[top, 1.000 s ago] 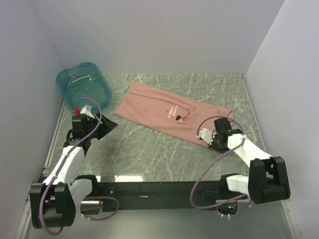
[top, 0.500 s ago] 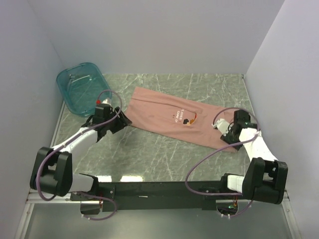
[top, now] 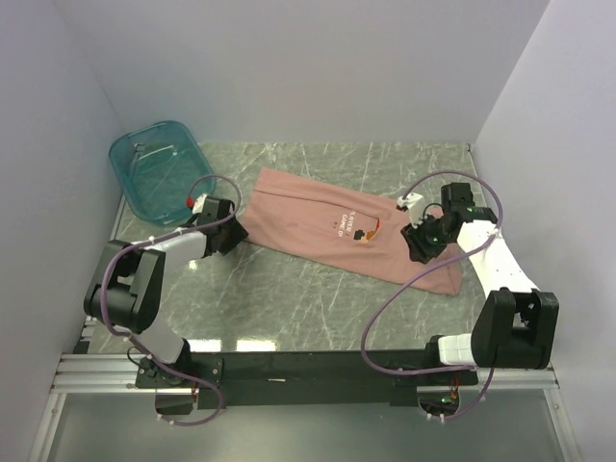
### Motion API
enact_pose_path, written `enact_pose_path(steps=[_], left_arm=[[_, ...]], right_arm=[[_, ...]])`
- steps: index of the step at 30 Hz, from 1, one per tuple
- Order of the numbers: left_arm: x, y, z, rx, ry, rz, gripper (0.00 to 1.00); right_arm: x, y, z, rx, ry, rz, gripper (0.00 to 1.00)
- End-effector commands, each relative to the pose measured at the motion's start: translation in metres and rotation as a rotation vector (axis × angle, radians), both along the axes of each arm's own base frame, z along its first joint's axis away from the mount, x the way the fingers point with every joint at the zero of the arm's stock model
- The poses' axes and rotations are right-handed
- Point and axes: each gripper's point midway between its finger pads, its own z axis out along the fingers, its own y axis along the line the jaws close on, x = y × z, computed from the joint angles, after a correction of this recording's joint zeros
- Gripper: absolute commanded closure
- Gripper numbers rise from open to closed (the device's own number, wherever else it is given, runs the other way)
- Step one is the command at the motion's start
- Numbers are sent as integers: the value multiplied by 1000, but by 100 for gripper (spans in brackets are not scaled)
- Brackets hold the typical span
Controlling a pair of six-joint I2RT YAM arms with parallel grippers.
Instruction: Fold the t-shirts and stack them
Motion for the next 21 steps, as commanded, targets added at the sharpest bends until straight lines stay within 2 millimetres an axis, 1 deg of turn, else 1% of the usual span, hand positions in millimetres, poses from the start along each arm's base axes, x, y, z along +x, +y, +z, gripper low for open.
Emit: enact_pose_path(steps=[1,3,4,5,6,10,11,13,14,15,18,19,20,21], left_arm=[[18,10,2,34,-24,100,49],[21,11,-5,40,-16,108,51],[24,11,-6,46,-14,110,51],[25,11,-12,54,0,108,53],[25,10,-14,56,7,104,54],[29,10,-25,66,26,106,66],[28,10,-30,68,36,103,74],[27,7,-34,68,47,83,86],[26,6,-35,63,52,78,97],[24,6,-35,61,54,74,100],[7,8,-30,53,58,73,100],[-8,12,-36,57,84,80,100],[-16,13,-26,47,74,82,100],[-26,15,-25,43,80,84,100]], right_arm=[[8,32,19,152,-15,-22,52],[9,38,20,181,-7,-20,52],[9,39,20,186,-5,-21,52],[9,39,20,190,-5,-24,52],[9,39,20,190,-7,-23,52],[7,40,21,196,-17,-22,52],[7,41,22,199,-21,-22,52],[6,43,23,207,-22,-18,52],[6,42,23,207,-22,-20,52],[6,42,23,208,-23,-21,52],[8,42,20,206,-21,-28,52],[9,42,20,207,-23,-30,52],[10,41,21,208,-26,-37,52],[12,41,21,209,-34,-40,52]])
